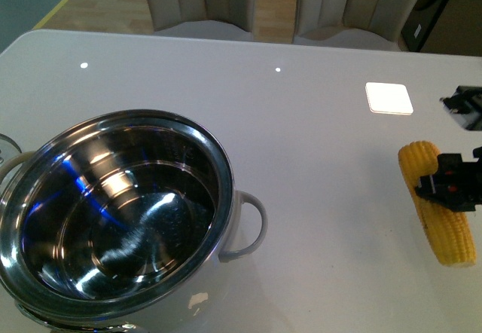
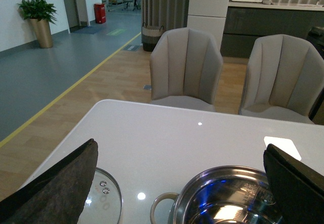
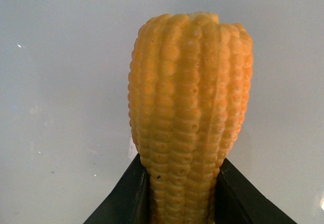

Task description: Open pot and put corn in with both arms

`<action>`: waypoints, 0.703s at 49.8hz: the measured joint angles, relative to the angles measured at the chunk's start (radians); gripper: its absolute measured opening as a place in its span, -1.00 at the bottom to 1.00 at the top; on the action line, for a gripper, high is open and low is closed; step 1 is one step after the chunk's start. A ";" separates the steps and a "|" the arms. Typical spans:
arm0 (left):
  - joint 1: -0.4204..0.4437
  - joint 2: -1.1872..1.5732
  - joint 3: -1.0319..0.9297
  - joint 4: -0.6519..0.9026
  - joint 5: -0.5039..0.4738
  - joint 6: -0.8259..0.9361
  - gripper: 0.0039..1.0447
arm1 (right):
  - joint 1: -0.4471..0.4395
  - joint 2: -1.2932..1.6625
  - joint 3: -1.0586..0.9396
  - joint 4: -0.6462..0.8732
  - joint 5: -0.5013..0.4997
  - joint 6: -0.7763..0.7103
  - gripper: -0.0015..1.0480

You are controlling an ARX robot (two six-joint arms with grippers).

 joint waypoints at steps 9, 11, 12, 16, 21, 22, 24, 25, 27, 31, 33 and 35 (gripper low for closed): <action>0.000 0.000 0.000 0.000 0.000 0.000 0.87 | 0.024 -0.175 -0.020 -0.032 -0.059 0.090 -0.61; 0.000 0.000 0.000 0.000 0.000 0.000 0.87 | 0.040 -0.203 -0.020 -0.034 -0.071 0.107 -0.61; 0.000 0.000 0.000 0.000 0.000 0.000 0.87 | 0.047 -0.213 -0.020 -0.036 -0.075 0.114 -0.61; 0.000 0.000 0.000 0.000 0.000 0.000 0.87 | 0.094 -0.262 -0.020 -0.040 -0.096 0.151 -0.63; 0.000 0.000 0.000 0.000 0.000 0.000 0.87 | 0.163 -0.309 -0.019 -0.044 -0.109 0.201 -0.64; 0.000 0.000 0.000 0.000 0.000 0.000 0.87 | 0.179 -0.316 -0.017 -0.045 -0.116 0.219 -0.65; 0.000 0.000 0.000 0.000 0.000 0.000 0.87 | 0.203 -0.325 -0.013 -0.045 -0.121 0.245 -0.65; 0.000 0.000 0.000 0.000 0.000 0.000 0.87 | 0.219 -0.330 -0.011 -0.045 -0.123 0.257 -0.66; 0.000 0.000 0.000 0.000 0.000 0.000 0.87 | 0.243 -0.335 -0.005 -0.045 -0.126 0.283 -0.66; 0.000 0.000 0.000 0.000 0.000 0.000 0.87 | 0.299 -0.342 0.018 -0.045 -0.129 0.343 -0.68; 0.000 0.000 0.000 0.000 0.000 0.000 0.87 | 0.323 -0.343 0.030 -0.045 -0.129 0.367 -0.69; 0.000 0.000 0.000 0.000 0.000 0.000 0.87 | 0.346 -0.343 0.043 -0.045 -0.128 0.390 -0.69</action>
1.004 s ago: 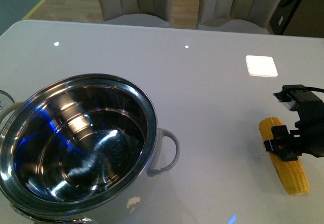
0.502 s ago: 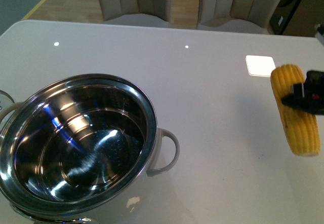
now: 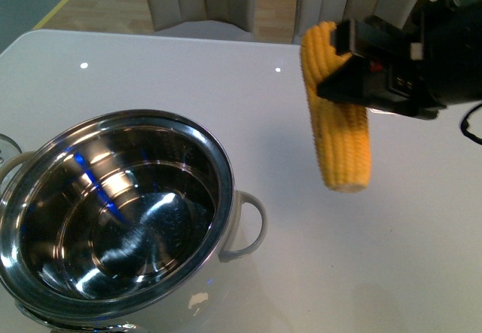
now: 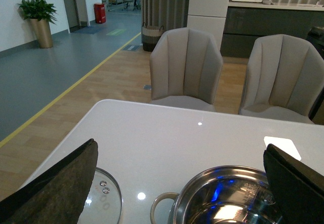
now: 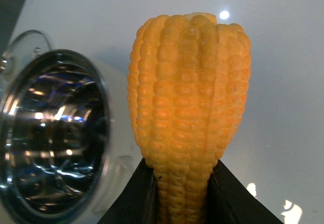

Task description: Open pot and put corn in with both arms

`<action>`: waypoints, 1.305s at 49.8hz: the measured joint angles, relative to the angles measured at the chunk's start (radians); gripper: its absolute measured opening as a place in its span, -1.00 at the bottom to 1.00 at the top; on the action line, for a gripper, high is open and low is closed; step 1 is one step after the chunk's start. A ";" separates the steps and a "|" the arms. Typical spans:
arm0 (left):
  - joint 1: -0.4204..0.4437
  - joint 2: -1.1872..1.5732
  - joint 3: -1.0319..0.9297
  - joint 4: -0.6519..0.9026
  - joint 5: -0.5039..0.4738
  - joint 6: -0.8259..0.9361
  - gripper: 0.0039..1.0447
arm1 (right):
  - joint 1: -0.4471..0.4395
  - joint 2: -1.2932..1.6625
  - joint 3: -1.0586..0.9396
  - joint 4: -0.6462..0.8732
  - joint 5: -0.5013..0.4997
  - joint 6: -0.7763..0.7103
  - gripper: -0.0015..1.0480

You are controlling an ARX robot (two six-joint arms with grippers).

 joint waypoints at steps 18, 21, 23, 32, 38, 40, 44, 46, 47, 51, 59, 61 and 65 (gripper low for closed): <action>0.000 0.000 0.000 0.000 0.000 0.000 0.87 | 0.228 0.113 0.195 0.004 0.061 0.158 -0.72; 0.000 0.000 0.000 0.000 0.000 0.000 0.87 | 0.248 0.148 0.227 0.007 0.062 0.178 -0.72; 0.000 0.000 0.000 0.000 0.000 0.000 0.87 | 0.261 0.177 0.256 0.006 0.064 0.193 -0.72; 0.000 0.000 0.000 0.000 0.000 0.000 0.87 | 0.306 0.290 0.351 -0.013 0.087 0.211 -0.72; 0.000 0.000 0.000 0.000 0.000 0.000 0.87 | 0.323 0.331 0.383 -0.012 0.095 0.231 -0.72; 0.000 0.000 0.000 0.000 0.000 0.000 0.87 | 0.330 0.347 0.398 -0.012 0.097 0.237 -0.73; 0.000 0.000 0.000 0.000 0.000 0.000 0.87 | 0.345 0.380 0.435 -0.014 0.098 0.254 -0.73; 0.000 0.000 0.000 0.000 0.000 0.000 0.87 | 0.350 0.389 0.446 -0.018 0.100 0.259 -0.73; 0.000 0.000 0.000 0.000 0.000 0.000 0.87 | 0.351 0.392 0.449 -0.019 0.101 0.260 -0.73; 0.000 0.000 0.000 0.000 0.000 0.000 0.87 | 0.362 0.411 0.470 -0.030 0.106 0.267 -0.72; 0.000 0.000 0.000 0.000 0.000 0.000 0.87 | 0.382 0.436 0.486 -0.067 0.129 0.257 -0.35; 0.000 0.000 0.000 0.000 0.000 0.000 0.87 | 0.388 0.441 0.486 -0.073 0.134 0.252 -0.24; 0.000 0.000 0.000 0.000 0.000 0.000 0.87 | 0.399 0.445 0.475 -0.071 0.140 0.233 0.06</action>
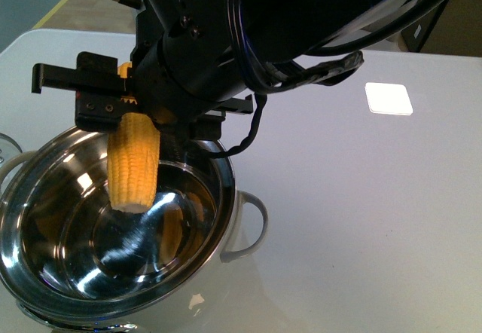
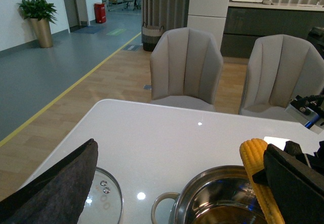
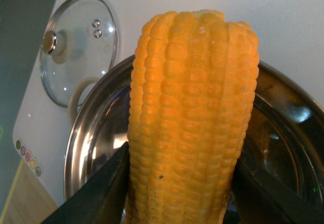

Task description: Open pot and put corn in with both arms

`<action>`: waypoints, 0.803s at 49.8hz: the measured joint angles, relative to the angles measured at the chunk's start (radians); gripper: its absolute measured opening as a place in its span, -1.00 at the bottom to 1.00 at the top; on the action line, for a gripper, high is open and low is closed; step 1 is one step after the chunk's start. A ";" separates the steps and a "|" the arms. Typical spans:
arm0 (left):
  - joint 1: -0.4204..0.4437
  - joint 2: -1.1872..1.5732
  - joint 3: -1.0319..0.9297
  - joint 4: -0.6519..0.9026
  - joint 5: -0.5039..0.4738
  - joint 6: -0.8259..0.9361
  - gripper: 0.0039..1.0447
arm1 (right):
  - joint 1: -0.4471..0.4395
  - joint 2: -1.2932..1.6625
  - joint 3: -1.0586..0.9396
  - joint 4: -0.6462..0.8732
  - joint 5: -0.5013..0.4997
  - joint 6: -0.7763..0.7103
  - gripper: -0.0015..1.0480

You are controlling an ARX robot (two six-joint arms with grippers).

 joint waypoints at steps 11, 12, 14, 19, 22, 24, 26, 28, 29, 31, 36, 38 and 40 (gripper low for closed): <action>0.000 0.000 0.000 0.000 0.000 0.000 0.87 | -0.001 0.000 -0.054 0.025 0.003 -0.013 0.81; 0.000 0.000 0.000 0.000 0.000 0.000 0.87 | -0.005 0.000 -0.064 0.033 0.003 -0.012 0.86; 0.000 0.000 0.000 0.000 0.000 0.000 0.87 | -0.013 -0.008 -0.082 0.054 0.003 -0.011 0.83; 0.000 0.000 0.000 0.000 0.000 0.000 0.87 | -0.066 -0.075 -0.164 0.153 -0.004 0.007 0.83; 0.000 0.000 0.000 0.000 0.000 0.000 0.87 | -0.113 -0.144 -0.217 0.185 0.019 -0.004 0.83; 0.000 0.000 0.000 0.000 0.000 0.000 0.87 | -0.154 -0.203 -0.257 0.203 0.027 -0.016 0.83; 0.000 0.000 0.000 0.000 0.000 0.000 0.87 | -0.184 -0.240 -0.283 0.212 0.031 -0.023 0.83; 0.000 0.000 0.000 0.000 0.000 0.000 0.87 | -0.216 -0.279 -0.310 0.222 0.043 -0.037 0.83; 0.000 0.000 0.000 0.000 0.000 0.000 0.87 | -0.237 -0.306 -0.329 0.227 0.051 -0.040 0.83; 0.000 0.000 0.000 0.000 0.000 0.000 0.87 | -0.284 -0.362 -0.370 0.238 0.054 -0.050 0.83; 0.000 0.000 0.000 0.000 0.000 0.000 0.87 | -0.387 -0.502 -0.477 0.254 0.072 -0.085 0.83; 0.000 0.000 0.000 0.000 0.000 0.000 0.87 | -0.415 -0.552 -0.515 0.256 0.081 -0.099 0.83; 0.000 0.000 0.000 0.000 0.000 0.000 0.87 | -0.441 -0.604 -0.555 0.258 0.082 -0.114 0.83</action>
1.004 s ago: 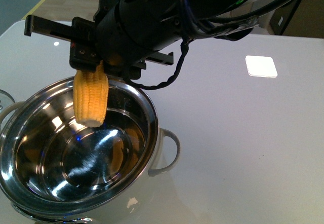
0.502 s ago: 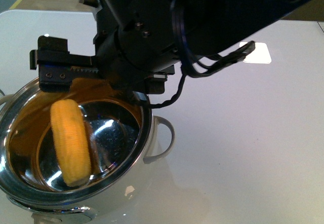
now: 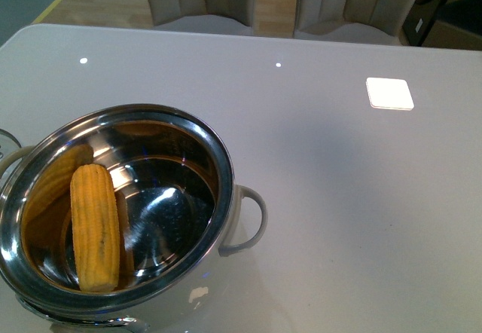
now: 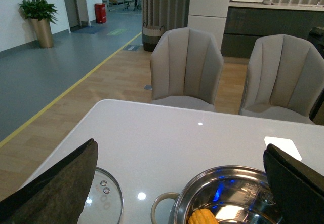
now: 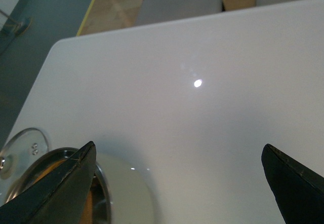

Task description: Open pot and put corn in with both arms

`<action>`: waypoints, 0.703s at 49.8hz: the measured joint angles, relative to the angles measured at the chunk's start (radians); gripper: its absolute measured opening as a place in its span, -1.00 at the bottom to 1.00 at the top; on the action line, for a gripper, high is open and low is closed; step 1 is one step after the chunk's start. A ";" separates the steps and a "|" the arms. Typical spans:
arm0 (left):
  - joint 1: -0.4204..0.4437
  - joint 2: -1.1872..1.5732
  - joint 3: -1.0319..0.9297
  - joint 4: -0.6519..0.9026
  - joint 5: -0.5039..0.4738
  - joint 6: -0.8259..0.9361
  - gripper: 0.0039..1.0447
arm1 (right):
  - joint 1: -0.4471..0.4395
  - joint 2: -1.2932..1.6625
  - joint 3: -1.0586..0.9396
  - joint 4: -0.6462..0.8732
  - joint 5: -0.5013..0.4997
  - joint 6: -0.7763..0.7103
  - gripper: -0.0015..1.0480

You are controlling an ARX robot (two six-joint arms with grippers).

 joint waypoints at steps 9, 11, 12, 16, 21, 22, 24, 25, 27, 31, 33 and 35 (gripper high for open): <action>0.000 0.000 0.000 0.000 0.000 0.000 0.87 | -0.105 -0.283 -0.207 -0.003 0.005 -0.022 0.83; 0.000 0.000 0.000 0.000 0.000 0.000 0.87 | -0.119 -0.356 -0.257 -0.018 0.021 -0.022 0.83; 0.000 0.000 0.000 0.000 0.000 0.000 0.87 | -0.122 -0.373 -0.269 -0.023 0.023 -0.022 0.83; 0.000 0.000 0.000 0.000 0.000 0.000 0.87 | -0.129 -0.491 -0.353 -0.061 0.040 -0.032 0.83; 0.000 0.000 0.000 0.000 0.000 0.000 0.87 | -0.144 -0.618 -0.433 -0.122 0.045 -0.044 0.83; 0.000 0.000 0.000 0.000 0.000 0.000 0.87 | -0.151 -0.651 -0.453 -0.134 0.045 -0.046 0.83; 0.000 0.000 0.000 0.000 0.000 0.000 0.87 | -0.159 -0.682 -0.467 -0.138 0.049 -0.048 0.83; 0.000 0.000 0.000 0.000 0.000 0.000 0.87 | -0.160 -0.688 -0.468 -0.138 0.049 -0.048 0.83; 0.000 0.000 0.000 0.000 0.000 0.000 0.87 | -0.159 -0.689 -0.473 -0.119 0.063 -0.063 0.81; 0.000 0.000 0.000 0.000 0.000 0.000 0.87 | -0.153 -0.676 -0.587 0.222 0.202 -0.221 0.50; 0.000 0.000 0.000 0.000 -0.001 0.000 0.87 | -0.163 -0.695 -0.621 0.309 0.205 -0.280 0.35; 0.000 0.000 0.000 0.000 0.000 0.000 0.87 | -0.170 -0.718 -0.629 0.325 0.200 -0.314 0.24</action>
